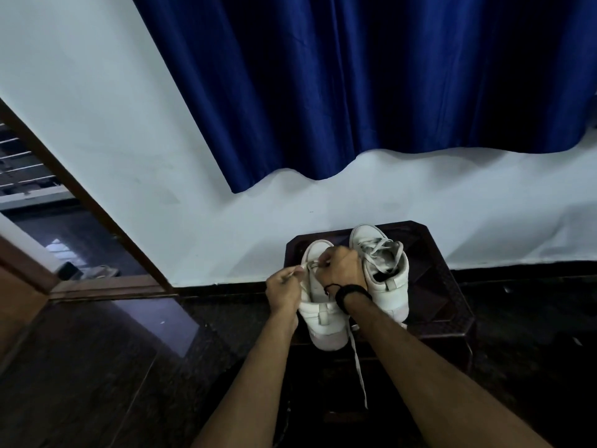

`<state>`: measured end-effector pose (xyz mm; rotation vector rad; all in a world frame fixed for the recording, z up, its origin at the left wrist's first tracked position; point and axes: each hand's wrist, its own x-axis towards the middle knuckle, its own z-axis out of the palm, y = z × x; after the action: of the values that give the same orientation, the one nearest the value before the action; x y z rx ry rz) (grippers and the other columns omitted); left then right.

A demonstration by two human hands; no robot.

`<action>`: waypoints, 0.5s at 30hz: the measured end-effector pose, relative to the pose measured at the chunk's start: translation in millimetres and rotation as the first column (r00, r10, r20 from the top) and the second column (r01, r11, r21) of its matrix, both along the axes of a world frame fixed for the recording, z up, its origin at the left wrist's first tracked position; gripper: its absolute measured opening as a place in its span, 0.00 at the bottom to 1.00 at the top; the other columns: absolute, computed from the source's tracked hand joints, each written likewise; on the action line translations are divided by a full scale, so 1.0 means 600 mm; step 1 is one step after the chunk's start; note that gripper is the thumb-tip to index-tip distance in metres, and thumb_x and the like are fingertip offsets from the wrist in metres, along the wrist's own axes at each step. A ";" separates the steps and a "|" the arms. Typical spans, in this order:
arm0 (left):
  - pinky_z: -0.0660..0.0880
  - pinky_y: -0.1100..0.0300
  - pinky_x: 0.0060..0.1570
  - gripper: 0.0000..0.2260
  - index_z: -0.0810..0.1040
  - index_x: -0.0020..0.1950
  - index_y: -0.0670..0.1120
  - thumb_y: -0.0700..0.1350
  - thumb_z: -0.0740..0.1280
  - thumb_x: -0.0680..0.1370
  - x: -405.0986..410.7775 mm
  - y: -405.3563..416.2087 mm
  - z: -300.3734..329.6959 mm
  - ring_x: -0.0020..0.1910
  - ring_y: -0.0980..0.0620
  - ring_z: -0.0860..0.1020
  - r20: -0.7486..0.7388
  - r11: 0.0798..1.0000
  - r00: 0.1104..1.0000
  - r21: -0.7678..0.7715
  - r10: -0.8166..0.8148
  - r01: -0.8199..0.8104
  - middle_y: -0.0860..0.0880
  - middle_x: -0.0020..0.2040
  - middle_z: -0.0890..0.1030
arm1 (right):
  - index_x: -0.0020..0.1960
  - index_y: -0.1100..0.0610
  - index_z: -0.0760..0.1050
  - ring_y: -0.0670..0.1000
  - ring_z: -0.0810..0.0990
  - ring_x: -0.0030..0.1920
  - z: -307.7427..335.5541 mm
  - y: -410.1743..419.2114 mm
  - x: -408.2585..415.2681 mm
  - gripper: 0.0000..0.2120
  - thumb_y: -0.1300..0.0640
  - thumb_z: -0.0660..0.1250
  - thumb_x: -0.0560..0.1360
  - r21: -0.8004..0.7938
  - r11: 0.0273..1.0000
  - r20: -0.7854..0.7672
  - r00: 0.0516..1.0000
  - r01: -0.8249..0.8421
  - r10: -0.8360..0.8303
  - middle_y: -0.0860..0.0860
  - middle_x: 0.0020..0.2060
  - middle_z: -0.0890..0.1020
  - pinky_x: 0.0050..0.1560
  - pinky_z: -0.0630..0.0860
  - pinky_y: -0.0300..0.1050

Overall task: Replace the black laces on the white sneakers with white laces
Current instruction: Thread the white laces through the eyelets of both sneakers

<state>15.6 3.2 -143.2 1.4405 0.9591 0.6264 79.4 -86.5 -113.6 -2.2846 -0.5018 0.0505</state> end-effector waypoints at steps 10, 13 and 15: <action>0.79 0.46 0.56 0.06 0.83 0.49 0.37 0.34 0.71 0.73 -0.006 0.003 -0.014 0.49 0.41 0.82 0.179 0.905 0.980 -0.425 0.085 -0.001 0.38 0.50 0.84 | 0.37 0.51 0.83 0.49 0.83 0.39 -0.004 -0.008 0.001 0.07 0.59 0.67 0.66 0.089 0.995 -0.034 0.999 -0.038 0.041 0.49 0.36 0.85 0.43 0.79 0.38; 0.79 0.45 0.56 0.10 0.81 0.54 0.34 0.38 0.71 0.76 -0.004 0.005 -0.024 0.51 0.39 0.82 0.196 0.909 0.978 -0.415 0.071 0.017 0.36 0.51 0.83 | 0.38 0.48 0.83 0.48 0.83 0.40 -0.010 -0.008 0.000 0.06 0.56 0.67 0.66 0.057 0.995 -0.021 0.997 -0.077 0.079 0.47 0.37 0.85 0.42 0.78 0.37; 0.79 0.44 0.56 0.11 0.81 0.53 0.33 0.41 0.70 0.77 -0.002 0.005 -0.028 0.50 0.39 0.82 0.210 0.916 0.976 -0.401 0.058 0.032 0.34 0.50 0.83 | 0.39 0.46 0.83 0.49 0.83 0.41 -0.011 -0.008 -0.002 0.07 0.54 0.67 0.66 0.032 0.995 -0.014 0.996 -0.091 0.091 0.47 0.38 0.85 0.43 0.79 0.39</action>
<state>14.3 6.3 -160.0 0.9777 0.8639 0.5449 78.4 -91.2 -120.4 -2.2280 -0.5947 0.1044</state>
